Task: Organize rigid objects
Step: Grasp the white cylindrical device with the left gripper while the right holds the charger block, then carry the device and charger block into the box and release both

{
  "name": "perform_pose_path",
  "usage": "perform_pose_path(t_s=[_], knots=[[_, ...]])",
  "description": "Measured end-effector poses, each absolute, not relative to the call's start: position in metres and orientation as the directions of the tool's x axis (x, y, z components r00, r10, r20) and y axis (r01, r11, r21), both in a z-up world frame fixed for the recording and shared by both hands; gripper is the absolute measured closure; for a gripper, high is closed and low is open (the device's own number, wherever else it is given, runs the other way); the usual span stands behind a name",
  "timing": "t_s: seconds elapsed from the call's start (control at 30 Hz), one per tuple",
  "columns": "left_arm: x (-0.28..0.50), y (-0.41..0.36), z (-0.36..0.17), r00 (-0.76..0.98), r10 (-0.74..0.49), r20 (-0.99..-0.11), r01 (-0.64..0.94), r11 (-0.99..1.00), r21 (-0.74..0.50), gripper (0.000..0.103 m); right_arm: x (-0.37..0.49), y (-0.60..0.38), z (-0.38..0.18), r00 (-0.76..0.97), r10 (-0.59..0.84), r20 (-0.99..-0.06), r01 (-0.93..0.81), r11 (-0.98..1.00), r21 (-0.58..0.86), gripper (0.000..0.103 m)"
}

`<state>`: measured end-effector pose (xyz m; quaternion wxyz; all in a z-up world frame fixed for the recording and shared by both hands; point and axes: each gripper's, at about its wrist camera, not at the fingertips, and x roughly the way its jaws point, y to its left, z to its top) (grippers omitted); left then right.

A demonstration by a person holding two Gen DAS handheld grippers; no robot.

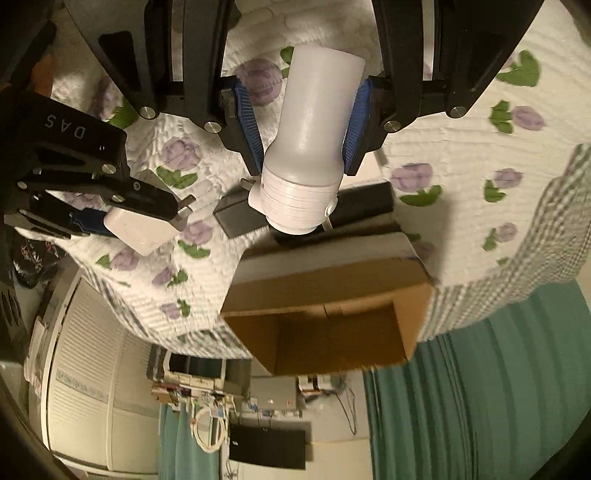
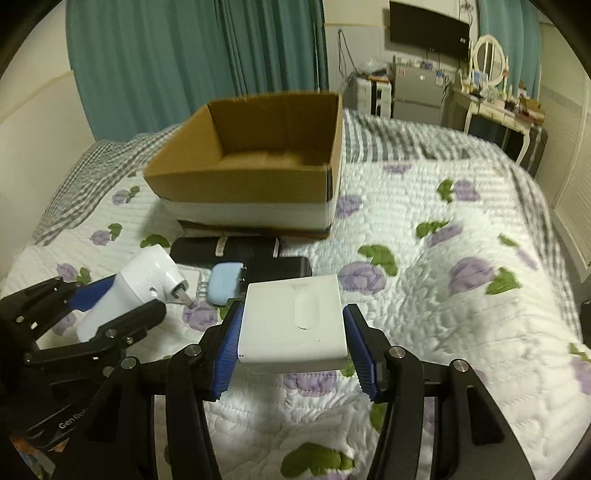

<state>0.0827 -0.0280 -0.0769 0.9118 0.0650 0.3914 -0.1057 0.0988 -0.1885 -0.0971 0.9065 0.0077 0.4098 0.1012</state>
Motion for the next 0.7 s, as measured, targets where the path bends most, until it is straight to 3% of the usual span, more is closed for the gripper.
perform_pose_path(t_s=[0.7], knots=[[0.08, -0.015, 0.011, 0.798, -0.1, -0.594, 0.162, 0.985, 0.051, 0.059, 0.067, -0.171, -0.011, 0.752, 0.217, -0.623, -0.239, 0.97, 0.049, 0.05]])
